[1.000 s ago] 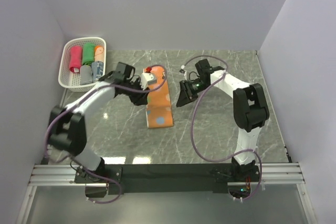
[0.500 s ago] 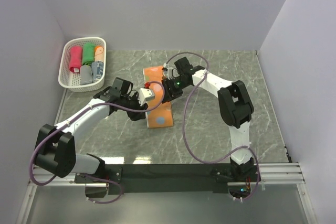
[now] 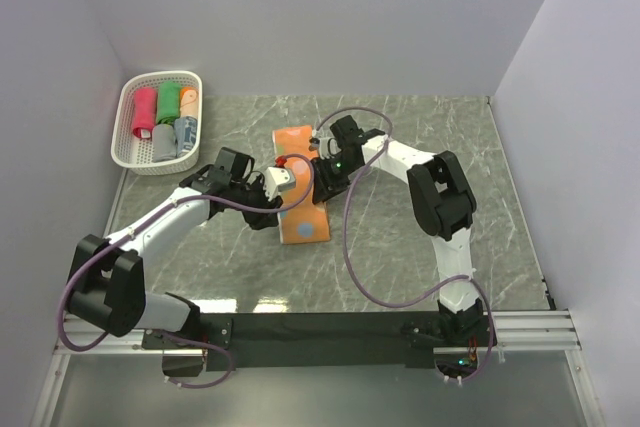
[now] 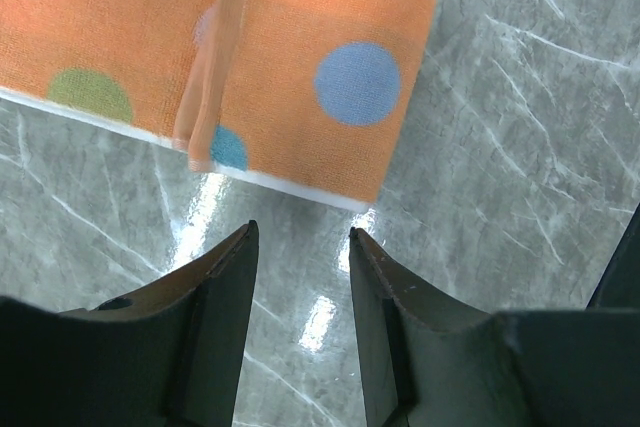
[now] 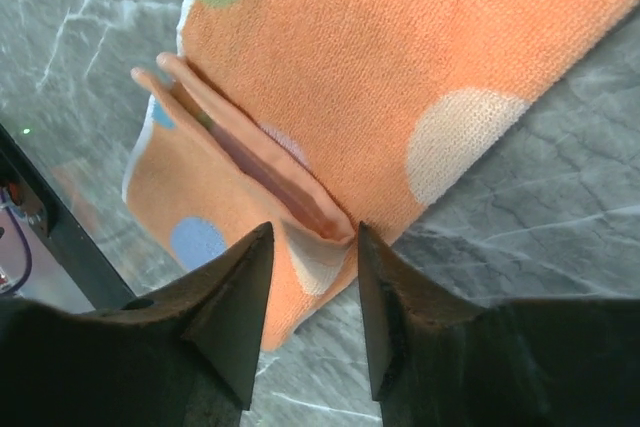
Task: Roll the towels
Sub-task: Roll the towel
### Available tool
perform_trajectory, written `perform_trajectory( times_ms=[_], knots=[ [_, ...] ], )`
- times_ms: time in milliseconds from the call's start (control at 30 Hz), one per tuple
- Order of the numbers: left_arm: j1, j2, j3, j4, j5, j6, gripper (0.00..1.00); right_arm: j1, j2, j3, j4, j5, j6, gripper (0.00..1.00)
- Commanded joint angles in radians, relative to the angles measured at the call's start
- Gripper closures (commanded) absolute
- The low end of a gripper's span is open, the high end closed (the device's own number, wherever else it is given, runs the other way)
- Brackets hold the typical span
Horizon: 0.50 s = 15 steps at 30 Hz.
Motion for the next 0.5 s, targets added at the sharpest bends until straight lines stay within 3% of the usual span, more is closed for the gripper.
perform_trajectory(
  times_ms=[0,167,333,467],
  knots=[
    [-0.004,0.004,0.029,0.020,0.008,0.003,0.53,0.012,-0.006,-0.011,-0.006,-0.028,-0.003,0.58],
    [-0.004,0.004,0.022,0.025,0.005,0.003,0.53,0.011,-0.035,-0.025,0.002,-0.045,0.000,0.70],
    [-0.004,-0.001,0.022,0.025,0.008,0.003,0.53,0.008,-0.084,-0.053,0.010,-0.042,0.003,0.97],
    [-0.006,-0.002,0.020,0.023,0.013,0.009,0.53,-0.004,-0.116,-0.091,0.031,-0.020,0.011,1.00]
  ],
)
